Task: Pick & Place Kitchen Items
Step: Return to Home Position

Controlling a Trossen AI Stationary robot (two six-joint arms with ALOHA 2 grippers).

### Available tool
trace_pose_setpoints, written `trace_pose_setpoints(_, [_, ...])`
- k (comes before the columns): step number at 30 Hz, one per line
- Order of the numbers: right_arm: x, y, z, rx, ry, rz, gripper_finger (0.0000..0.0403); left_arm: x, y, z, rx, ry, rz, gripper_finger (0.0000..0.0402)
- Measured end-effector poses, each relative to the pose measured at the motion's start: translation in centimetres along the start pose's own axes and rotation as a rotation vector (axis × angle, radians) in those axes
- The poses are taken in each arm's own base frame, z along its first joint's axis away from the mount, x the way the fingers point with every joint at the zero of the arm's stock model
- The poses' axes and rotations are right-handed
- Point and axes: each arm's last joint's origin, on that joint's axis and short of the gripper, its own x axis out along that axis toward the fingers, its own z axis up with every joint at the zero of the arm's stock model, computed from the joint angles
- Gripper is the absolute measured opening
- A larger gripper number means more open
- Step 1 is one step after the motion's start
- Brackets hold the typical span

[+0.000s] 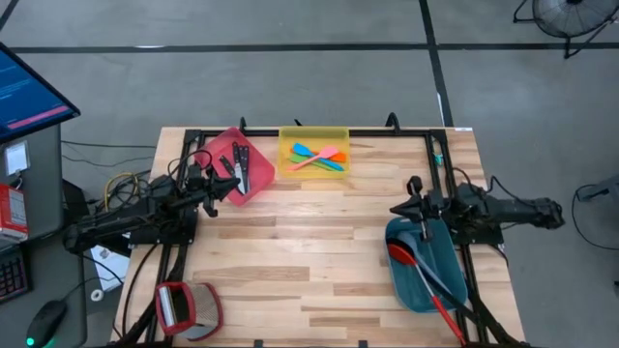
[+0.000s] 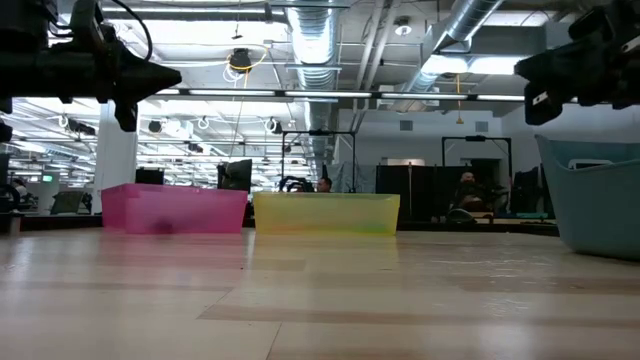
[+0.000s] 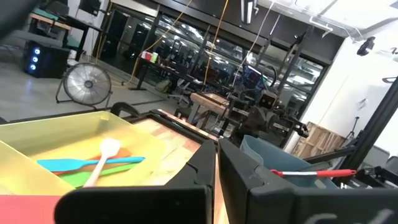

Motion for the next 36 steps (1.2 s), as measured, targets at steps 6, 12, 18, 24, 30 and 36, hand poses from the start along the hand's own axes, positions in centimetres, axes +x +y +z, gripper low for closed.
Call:
trace_pose_setpoints(6, [-0.1, -0.6, -0.3, 0.014, 0.032, 0.022, 0.0000, 0.0, 0.0, 0.0, 0.000, -0.001, -0.001, 0.0001])
trace_pose_setpoints(12, [-0.1, -1.1, -0.2, 0.019, 0.027, -0.019, 0.0000, 0.0, 0.0, 0.0, 0.000, -0.003, -0.002, 0.0001])
trace_pose_setpoints(18, [-0.2, -1.6, -0.2, 0.084, 0.023, -0.069, 0.0000, 0.0, 0.0, 0.0, 0.000, -0.004, -0.002, 0.0001])
trace_pose_setpoints(24, [-0.2, -1.8, -0.2, 0.116, 0.019, -0.088, 0.0011, 0.0, 0.0, 0.0, 0.000, -0.004, -0.002, 0.0001])
trace_pose_setpoints(30, [-0.2, -1.8, -0.2, 0.117, 0.020, -0.088, 0.0017, 0.0, 0.0, 0.0, 0.000, -0.003, -0.002, 0.0001])
trace_pose_setpoints(36, [-0.2, -1.8, -0.2, 0.117, 0.021, -0.090, 0.0013, 0.0, 0.0, 0.0, -0.001, -0.004, -0.003, 0.0001])
